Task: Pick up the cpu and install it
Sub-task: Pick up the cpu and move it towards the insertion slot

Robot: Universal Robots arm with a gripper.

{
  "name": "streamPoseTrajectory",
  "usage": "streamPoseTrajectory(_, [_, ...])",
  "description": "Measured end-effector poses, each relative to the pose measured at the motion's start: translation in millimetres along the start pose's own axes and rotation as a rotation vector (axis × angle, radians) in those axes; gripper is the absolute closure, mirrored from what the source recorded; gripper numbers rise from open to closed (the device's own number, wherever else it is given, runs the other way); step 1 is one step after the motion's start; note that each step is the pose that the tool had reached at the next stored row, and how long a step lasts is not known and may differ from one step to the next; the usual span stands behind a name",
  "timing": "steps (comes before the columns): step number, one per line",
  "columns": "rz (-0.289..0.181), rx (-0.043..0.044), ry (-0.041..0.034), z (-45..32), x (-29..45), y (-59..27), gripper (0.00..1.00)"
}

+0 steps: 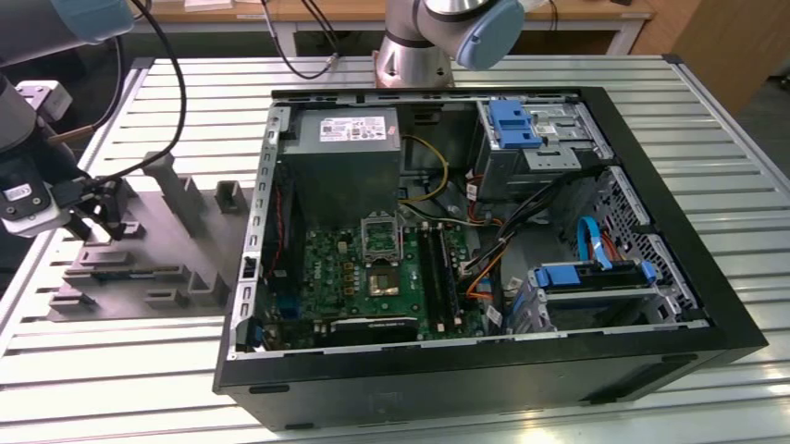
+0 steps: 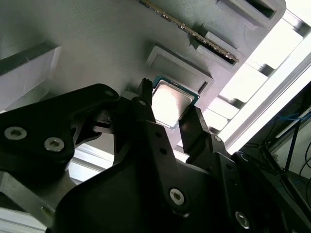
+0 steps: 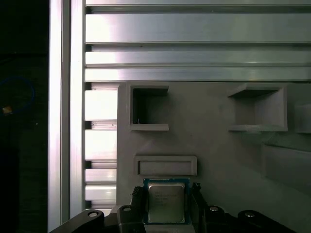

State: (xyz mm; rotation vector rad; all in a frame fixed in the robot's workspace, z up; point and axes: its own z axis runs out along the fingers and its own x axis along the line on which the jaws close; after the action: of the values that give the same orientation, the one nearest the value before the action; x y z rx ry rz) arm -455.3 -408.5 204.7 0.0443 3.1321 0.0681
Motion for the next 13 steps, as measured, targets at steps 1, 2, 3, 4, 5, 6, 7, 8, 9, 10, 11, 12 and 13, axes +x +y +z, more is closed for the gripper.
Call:
streamPoseTrajectory(1, [0.0,0.0,0.0,-0.1,0.0,0.0,0.53])
streamPoseTrajectory(2, [0.0,0.0,0.0,-0.2,0.0,0.0,0.53])
streamPoseTrajectory(3, [0.0,0.0,0.0,-0.4,0.0,0.0,0.53])
streamPoseTrajectory(4, [0.0,0.0,0.0,-0.6,0.0,0.0,0.53])
streamPoseTrajectory(5, [0.0,0.0,0.0001,-0.9,0.0,0.0,0.53])
streamPoseTrajectory(6, [0.0,0.0,0.0001,-1.2,0.0,0.0,0.53])
streamPoseTrajectory(7, [0.0,0.0,0.0,-1.4,0.0,0.1,0.53])
streamPoseTrajectory(8, [0.0,0.0,0.0,-1.8,0.0,0.1,0.53])
streamPoseTrajectory(9, [0.0,0.0,-0.0001,-2.0,0.0,0.1,0.53])
streamPoseTrajectory(10, [0.0,0.0,0.0,-2.2,0.0,0.1,0.53])
streamPoseTrajectory(11, [0.0,-0.0001,-0.0001,-2.4,0.0,0.1,0.53])
streamPoseTrajectory(12, [0.0,-0.0001,-0.0001,-2.5,0.0,0.1,0.53])
streamPoseTrajectory(13, [0.0,0.0,0.0001,-2.8,0.0,0.1,0.53])
